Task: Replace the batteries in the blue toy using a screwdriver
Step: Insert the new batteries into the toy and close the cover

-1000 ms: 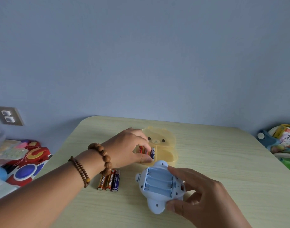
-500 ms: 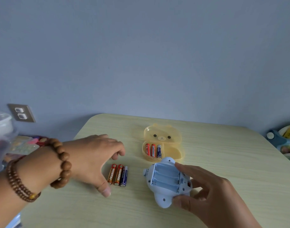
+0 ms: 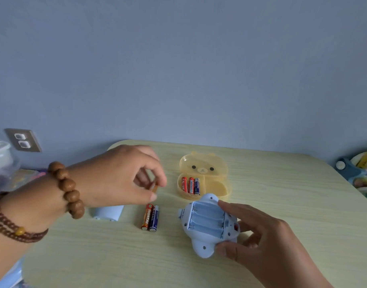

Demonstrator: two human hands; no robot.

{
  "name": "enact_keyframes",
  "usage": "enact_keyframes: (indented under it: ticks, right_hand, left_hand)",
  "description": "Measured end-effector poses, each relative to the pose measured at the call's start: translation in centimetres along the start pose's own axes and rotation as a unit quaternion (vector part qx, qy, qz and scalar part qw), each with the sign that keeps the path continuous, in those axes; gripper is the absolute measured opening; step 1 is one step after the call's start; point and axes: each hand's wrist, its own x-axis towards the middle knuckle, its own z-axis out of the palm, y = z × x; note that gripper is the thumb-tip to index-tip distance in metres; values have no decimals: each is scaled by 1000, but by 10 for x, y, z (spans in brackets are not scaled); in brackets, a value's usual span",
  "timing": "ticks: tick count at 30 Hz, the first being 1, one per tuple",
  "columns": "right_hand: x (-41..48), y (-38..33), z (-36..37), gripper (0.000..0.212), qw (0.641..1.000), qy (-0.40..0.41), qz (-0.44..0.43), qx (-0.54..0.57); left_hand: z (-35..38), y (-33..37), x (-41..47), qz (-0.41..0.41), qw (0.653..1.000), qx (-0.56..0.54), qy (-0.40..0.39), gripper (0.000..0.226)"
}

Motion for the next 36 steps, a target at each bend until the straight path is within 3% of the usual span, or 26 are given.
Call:
enact_keyframes:
  ticks: [2,5,7,11,25,29,36]
  right_hand:
    - [0,1,1,73,1000,3,-7,-6]
    - [-1,2,2,73,1000,9,-7,-1]
    - [-1,1,2,72,1000,8,-1,5]
    - [-1,-1,2,71,1000,5,2,15]
    - [3,0,2,82,999,34,-25,-10]
    - [3,-2,1,75,999,29,-31,-16]
    - [2,-8,0,64,1000,18,2,-19]
  left_hand:
    - [10,13,4,32,994,-106,6,22]
    - [34,29,13,58,988,-133,52,15]
    - [49,38,20,81,984,-121,104,22]
    - [68,49,25,124,982,-82,114,40]
    - [81,43,23,161,980,8,120,27]
    - [84,42,24,164,978,0,131,23]
    - [93,43,25,201,962,108,147,21]
